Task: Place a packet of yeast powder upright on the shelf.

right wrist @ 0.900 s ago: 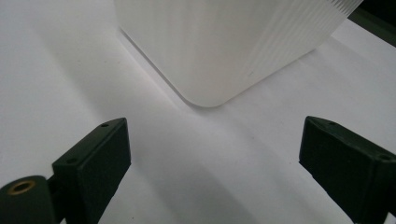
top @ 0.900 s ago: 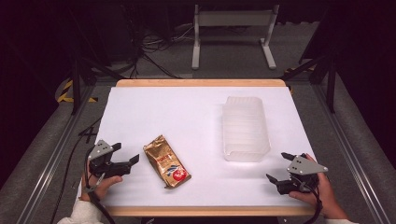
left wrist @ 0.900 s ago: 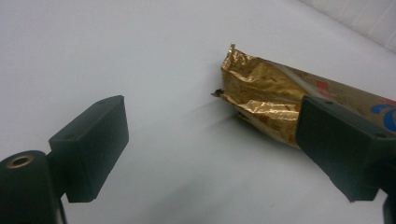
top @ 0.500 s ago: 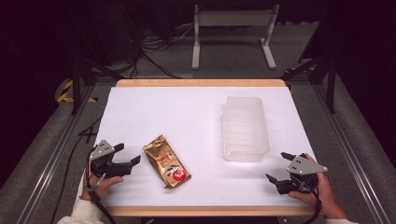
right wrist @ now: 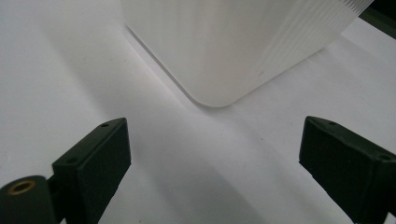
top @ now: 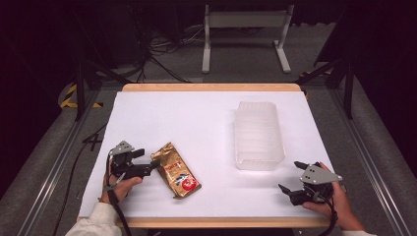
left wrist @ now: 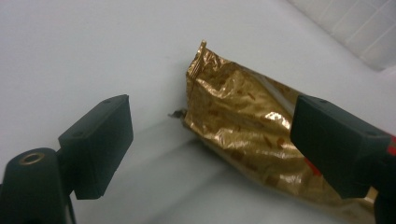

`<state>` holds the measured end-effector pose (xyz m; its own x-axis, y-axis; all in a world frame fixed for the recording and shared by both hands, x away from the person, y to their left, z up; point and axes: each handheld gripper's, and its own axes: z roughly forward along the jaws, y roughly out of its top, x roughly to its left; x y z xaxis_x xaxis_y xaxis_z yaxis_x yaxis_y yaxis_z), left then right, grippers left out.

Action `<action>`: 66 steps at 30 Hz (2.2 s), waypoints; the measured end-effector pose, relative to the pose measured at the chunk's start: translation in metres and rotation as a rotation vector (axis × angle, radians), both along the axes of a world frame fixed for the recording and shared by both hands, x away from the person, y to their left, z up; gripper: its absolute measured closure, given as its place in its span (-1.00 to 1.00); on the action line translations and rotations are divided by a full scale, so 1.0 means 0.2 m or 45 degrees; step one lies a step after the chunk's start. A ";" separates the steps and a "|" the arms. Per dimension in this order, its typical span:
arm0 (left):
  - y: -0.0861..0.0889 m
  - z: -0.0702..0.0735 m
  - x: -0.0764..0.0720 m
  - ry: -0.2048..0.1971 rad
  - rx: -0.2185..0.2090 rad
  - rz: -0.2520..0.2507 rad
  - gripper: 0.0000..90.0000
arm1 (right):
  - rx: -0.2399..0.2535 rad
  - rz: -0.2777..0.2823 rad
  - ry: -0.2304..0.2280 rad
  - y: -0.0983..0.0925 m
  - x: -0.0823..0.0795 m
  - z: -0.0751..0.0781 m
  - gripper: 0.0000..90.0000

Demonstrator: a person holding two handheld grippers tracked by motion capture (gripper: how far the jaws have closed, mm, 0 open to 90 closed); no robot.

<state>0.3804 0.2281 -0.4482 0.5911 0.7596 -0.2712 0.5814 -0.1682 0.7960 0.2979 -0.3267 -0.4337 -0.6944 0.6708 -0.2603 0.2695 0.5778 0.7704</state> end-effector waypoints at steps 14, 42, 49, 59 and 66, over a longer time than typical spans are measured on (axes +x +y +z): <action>-0.08 -0.04 0.12 0.180 -0.089 0.075 -0.45 | -0.003 0.004 0.009 0.00 0.00 0.00 -0.79; -0.08 0.16 -0.07 -0.208 -0.157 -0.087 0.91 | -0.010 0.010 0.014 0.00 0.00 -0.01 -0.79; -0.12 0.25 -0.12 -0.288 -0.165 -0.132 0.92 | -0.011 0.008 0.012 0.00 0.00 -0.01 -0.79; -0.18 0.32 -0.18 -0.352 -0.189 -0.203 0.92 | 0.012 0.002 0.011 -0.01 0.00 0.00 -0.79; -0.21 0.37 -0.23 -0.409 -0.200 -0.269 0.93 | 0.014 0.005 0.009 -0.01 0.00 0.00 -0.79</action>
<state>0.3353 0.1857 -0.3734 0.8032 0.5764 -0.1506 0.2649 -0.1191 0.9569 0.2974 -0.3289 -0.4331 -0.6991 0.6707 -0.2479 0.2728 0.5707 0.7745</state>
